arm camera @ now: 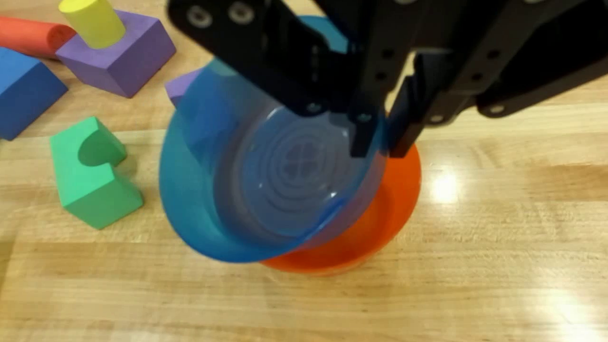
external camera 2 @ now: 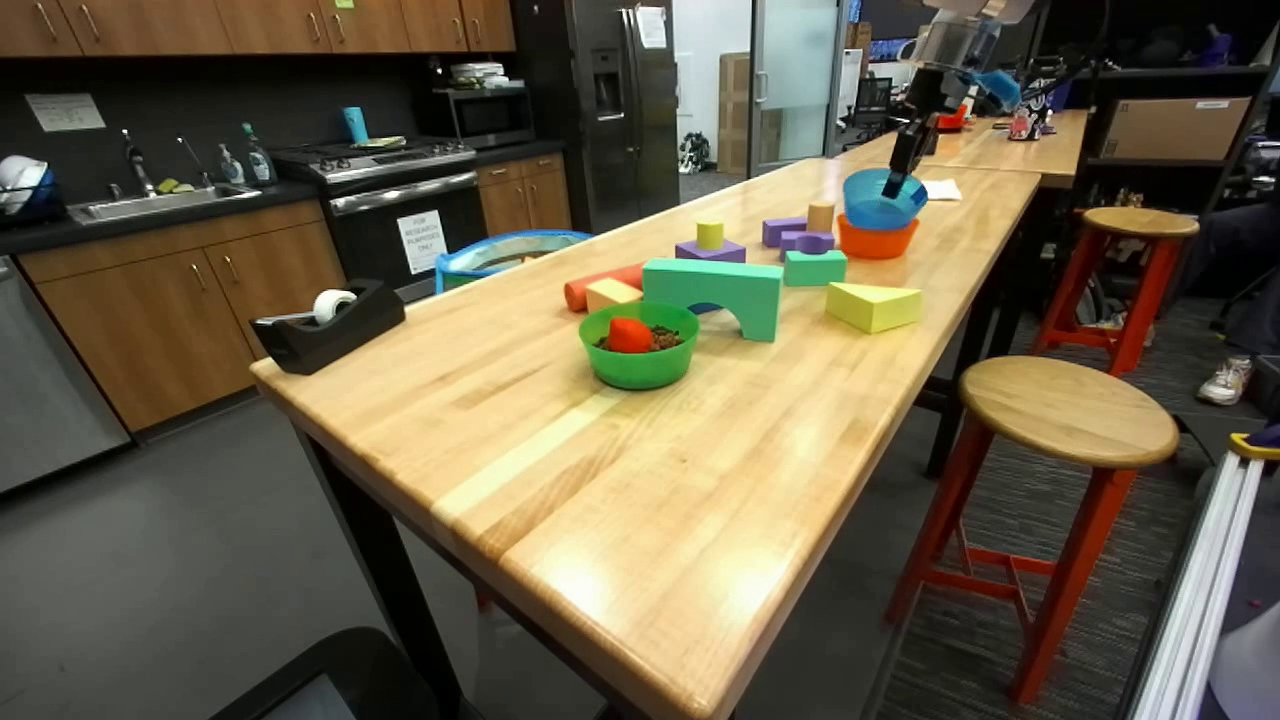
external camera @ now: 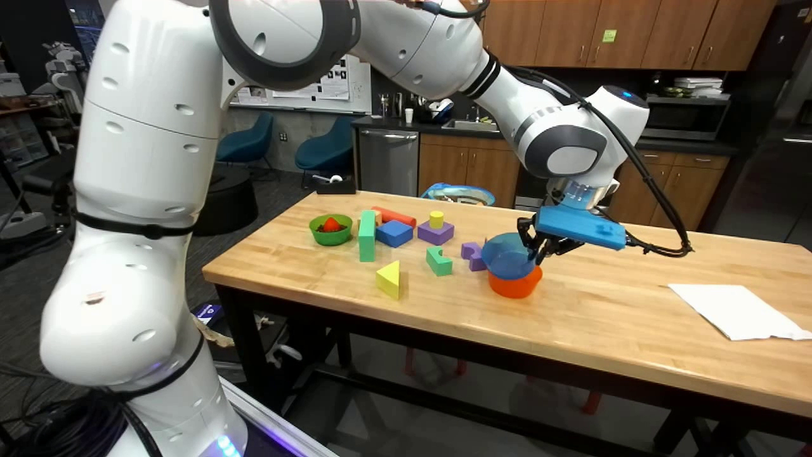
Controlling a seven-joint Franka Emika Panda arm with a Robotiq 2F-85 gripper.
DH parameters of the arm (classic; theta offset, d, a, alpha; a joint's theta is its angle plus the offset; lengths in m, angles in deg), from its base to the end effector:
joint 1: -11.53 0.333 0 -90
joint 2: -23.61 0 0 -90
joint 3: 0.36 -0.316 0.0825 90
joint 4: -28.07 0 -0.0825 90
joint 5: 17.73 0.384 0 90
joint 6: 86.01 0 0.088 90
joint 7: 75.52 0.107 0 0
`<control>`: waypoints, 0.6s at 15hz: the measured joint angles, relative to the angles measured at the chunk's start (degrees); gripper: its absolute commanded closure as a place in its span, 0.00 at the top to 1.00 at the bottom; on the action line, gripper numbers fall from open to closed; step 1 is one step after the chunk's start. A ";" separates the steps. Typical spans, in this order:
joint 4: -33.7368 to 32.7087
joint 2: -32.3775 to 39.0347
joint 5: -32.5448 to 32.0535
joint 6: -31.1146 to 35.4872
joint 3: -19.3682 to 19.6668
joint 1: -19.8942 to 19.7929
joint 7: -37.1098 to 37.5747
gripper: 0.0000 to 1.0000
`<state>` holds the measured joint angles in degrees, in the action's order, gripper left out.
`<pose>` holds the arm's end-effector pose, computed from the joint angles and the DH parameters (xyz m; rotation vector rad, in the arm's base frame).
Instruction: Put the blue bowl inside the orange one, put the green block on the left on top of the blue block and put the orange bowl inside the other plastic bowls
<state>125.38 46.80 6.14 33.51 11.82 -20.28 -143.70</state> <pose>0.4989 -0.4343 0.3660 -2.9452 -0.3416 -0.3424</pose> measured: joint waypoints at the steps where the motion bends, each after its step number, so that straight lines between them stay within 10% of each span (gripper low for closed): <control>1: 0.16 0.00 0.00 0.40 -0.06 0.00 0.00 0.54; 9: 0.93 -0.08 0.01 2.29 -0.20 0.00 -0.07 1.00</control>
<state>126.31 46.72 6.15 35.79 11.61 -20.28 -143.77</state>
